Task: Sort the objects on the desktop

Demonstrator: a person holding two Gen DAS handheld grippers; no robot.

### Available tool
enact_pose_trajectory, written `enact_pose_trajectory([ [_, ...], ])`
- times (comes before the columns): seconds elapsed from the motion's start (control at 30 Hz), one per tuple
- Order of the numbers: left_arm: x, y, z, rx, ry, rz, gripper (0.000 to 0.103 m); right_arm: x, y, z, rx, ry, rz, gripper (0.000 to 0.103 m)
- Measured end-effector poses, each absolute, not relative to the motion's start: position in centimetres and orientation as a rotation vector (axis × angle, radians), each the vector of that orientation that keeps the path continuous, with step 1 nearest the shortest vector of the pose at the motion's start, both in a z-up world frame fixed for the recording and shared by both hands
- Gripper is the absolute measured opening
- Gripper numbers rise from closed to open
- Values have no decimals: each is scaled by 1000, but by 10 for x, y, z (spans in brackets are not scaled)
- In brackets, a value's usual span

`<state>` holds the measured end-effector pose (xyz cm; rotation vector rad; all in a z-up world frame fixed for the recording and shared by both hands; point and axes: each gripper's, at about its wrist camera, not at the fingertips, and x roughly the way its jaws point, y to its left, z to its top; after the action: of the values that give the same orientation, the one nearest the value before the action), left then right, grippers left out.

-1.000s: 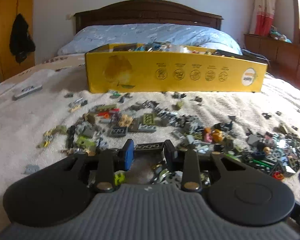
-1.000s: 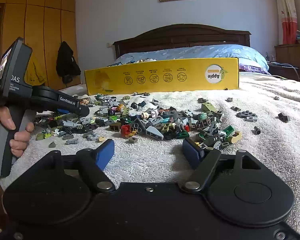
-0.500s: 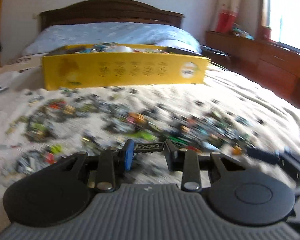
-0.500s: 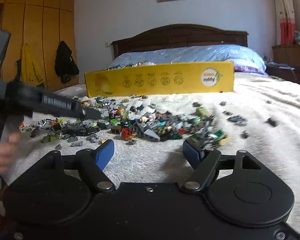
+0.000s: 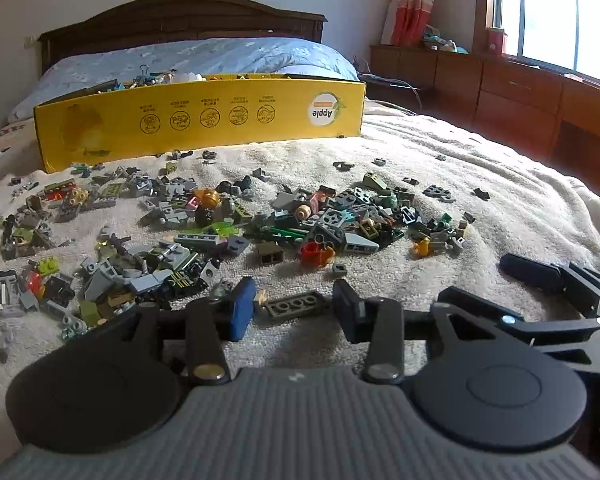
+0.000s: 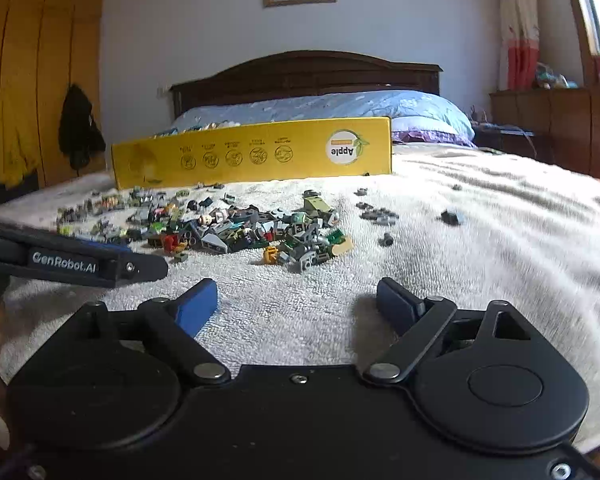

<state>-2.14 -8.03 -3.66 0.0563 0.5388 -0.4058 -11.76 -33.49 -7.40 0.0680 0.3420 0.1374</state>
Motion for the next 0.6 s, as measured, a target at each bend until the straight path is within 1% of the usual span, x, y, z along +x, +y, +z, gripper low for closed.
enact_pose_trajectory([
  [0.07, -21, -81, -37, 69, 537, -411, 60, -119, -337, -76, 96, 333, 140, 91],
  [0.13, -19, -81, -36, 74, 541, -419, 62, -118, -335, -78, 83, 336, 151, 98],
  [0.2, -16, -79, -38, 59, 548, -425, 65, -116, -332, -78, 71, 342, 164, 101],
  [0.33, -17, -78, -40, 30, 550, -429, 70, -121, -334, -79, 103, 319, 155, 101],
  [0.43, -16, -81, -42, 29, 554, -445, 77, -123, -333, -81, 96, 306, 148, 102],
  [0.47, -15, -82, -42, 24, 565, -466, 85, -123, -332, -81, 95, 306, 149, 102],
  [0.6, -9, -84, -41, 5, 601, -493, 94, -124, -334, -79, 109, 304, 142, 102],
])
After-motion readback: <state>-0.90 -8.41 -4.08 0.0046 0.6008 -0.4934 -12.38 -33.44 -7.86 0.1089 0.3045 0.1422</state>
